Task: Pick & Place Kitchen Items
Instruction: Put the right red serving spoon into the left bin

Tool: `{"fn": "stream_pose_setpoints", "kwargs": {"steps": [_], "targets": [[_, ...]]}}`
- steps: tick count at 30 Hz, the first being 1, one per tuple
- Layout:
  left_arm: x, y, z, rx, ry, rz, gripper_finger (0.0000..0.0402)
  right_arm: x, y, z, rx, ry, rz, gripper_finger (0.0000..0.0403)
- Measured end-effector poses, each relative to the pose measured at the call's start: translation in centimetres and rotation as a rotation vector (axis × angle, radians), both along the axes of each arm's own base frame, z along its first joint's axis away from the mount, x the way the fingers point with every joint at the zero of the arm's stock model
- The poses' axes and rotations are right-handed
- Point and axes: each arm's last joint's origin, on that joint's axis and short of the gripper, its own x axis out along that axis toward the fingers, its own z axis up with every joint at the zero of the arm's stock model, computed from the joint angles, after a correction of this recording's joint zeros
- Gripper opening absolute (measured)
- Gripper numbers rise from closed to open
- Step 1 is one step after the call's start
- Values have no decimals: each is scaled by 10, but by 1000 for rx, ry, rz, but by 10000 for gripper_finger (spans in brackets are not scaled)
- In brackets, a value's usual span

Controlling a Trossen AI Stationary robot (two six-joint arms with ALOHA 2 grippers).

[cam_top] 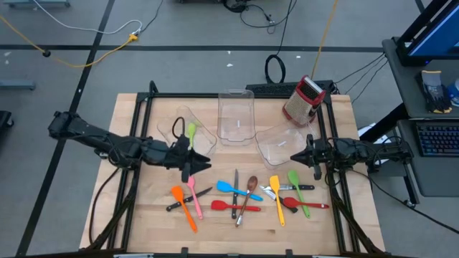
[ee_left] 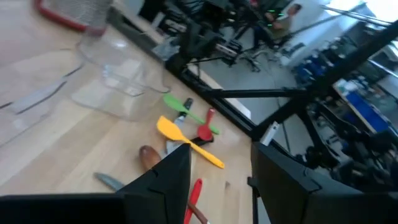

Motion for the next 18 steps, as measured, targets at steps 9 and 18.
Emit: {"fn": "stream_pose_setpoints", "kwargs": {"steps": [9, 18], "targets": [[-23, 2, -19, 87, -35, 31, 173, 3, 3, 6, -79, -65, 103, 1], [-61, 5, -26, 151, -137, -29, 173, 15, 6, 0, -86, 26, 160, 1]]}}
